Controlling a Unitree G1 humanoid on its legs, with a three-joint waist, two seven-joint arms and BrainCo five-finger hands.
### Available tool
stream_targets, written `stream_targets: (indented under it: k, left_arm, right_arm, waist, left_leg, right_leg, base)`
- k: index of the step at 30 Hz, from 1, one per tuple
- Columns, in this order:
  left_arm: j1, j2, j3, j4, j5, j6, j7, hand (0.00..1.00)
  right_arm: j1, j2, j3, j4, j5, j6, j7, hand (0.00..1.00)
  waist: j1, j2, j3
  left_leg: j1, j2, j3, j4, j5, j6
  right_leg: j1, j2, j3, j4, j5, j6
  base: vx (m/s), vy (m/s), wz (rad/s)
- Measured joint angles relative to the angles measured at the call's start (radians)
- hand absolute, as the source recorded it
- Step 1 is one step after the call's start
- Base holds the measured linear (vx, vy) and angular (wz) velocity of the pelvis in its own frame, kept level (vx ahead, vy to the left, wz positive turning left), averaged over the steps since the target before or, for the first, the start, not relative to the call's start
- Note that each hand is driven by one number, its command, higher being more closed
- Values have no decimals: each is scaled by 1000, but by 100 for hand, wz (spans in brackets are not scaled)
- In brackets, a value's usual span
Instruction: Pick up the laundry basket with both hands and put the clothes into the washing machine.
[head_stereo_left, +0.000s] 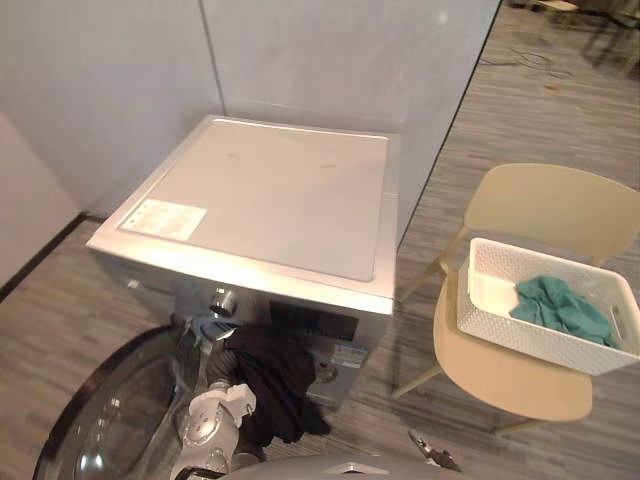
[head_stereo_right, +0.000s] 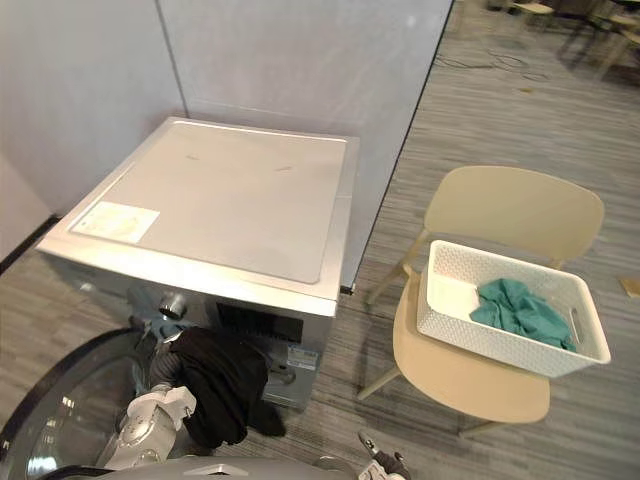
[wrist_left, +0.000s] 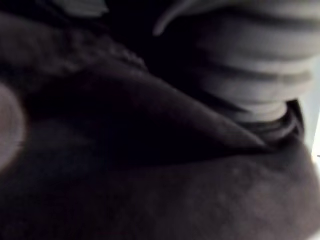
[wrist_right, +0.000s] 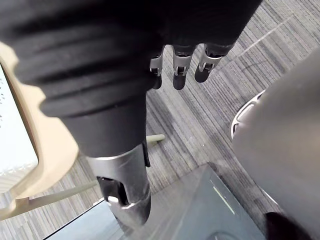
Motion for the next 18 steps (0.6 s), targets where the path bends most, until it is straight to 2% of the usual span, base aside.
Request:
stream_targets:
  k: [1,2,3,4,5,7,8,10,12,14,16,17,18]
  left_arm:
    - [17,-2,-30,30,0,0,-17,100]
    - [29,5,-45,50,0,3,-21,100]
    - [29,19,-46,68,0,7,-22,100]
    - [22,50,-36,86,1,8,-19,100]
    - [17,96,-38,89,2,17,-18,100]
    - [10,142,-44,98,2,17,-18,100]
    - [1,158,-47,98,2,17,-18,100]
    - [-7,158,-59,98,3,17,-17,100]
    - [-20,154,-89,98,7,17,-17,100]
    - [-26,126,-94,73,12,14,-22,100]
    - [-26,121,-94,61,12,6,-23,100]
    - [-23,123,-90,53,12,2,-23,100]
    - [-23,123,-87,45,12,0,-23,100]
  right_arm:
    - [-3,-20,-12,20,-11,1,1,0]
    - [-7,-23,-31,48,-34,3,1,0]
    - [-9,-18,-43,62,-36,4,2,0]
    - [-18,14,-68,84,-39,4,4,0]
    - [-20,27,-83,99,-40,3,12,0]
    - [-22,32,-95,118,-39,4,20,0]
    - [-21,36,-118,122,-39,3,20,0]
    - [-20,32,-125,128,-38,4,22,0]
    - [-18,22,-129,118,-38,5,31,0]
    - [-17,6,-143,94,-39,6,42,0]
    - [-9,6,-142,70,-38,8,43,0]
    - [-4,7,-139,55,-38,7,43,0]
    - [0,10,-131,46,-38,6,43,0]
  waist:
    - [-2,31,-17]
    - [-3,46,-29]
    - [-8,27,-32]
    - [-23,-16,-35]
    - [-25,-33,-44]
    - [-26,-42,-50]
    - [-27,-41,-51]
    - [-29,-36,-49]
    - [-32,-27,-47]
    - [-33,7,-33]
    - [-35,16,-28]
    - [-35,20,-26]
    - [-36,12,-22]
  left_leg:
    - [15,-1,-34,-69,110,-24]
    - [28,-7,-35,-63,91,-140]
    - [35,-30,-28,-62,66,-146]
    - [40,-80,-11,-60,68,-130]
    - [41,-103,3,-58,59,-111]
    - [43,-125,9,-57,55,-94]
    - [43,-134,28,-73,56,-75]
    - [43,-148,40,-83,47,-58]
    - [44,-166,64,-111,38,-30]
    - [64,-158,99,-147,38,-20]
    - [83,-140,130,-168,39,-21]
    - [86,-122,151,-172,40,-22]
    - [85,-106,155,-172,42,-25]
  right_leg:
    - [16,-1,23,-27,16,35]
    - [34,-11,37,-45,15,71]
    - [45,-36,44,-55,20,86]
    - [58,-86,53,-79,54,102]
    - [62,-105,60,-109,108,110]
    - [61,-122,61,-132,182,126]
    - [51,-134,63,-132,219,126]
    - [33,-148,72,-118,233,126]
    - [-28,-172,109,-35,245,109]
    - [-105,-174,117,72,300,30]
    - [-139,-165,114,116,328,-3]
    - [-161,-154,109,138,334,-1]
    - [-171,-135,103,150,317,17]
  base:
    - [385,584,-80]
    - [328,522,-43]
    - [270,502,-4]
    - [195,429,8]
    - [161,398,4]
    - [81,332,-10]
    - [18,310,-7]
    - [-49,201,-8]
    - [-112,145,-14]
    - [-186,137,-30]
    - [-143,74,-40]
    - [-113,-17,-40]
    - [-109,-52,-33]
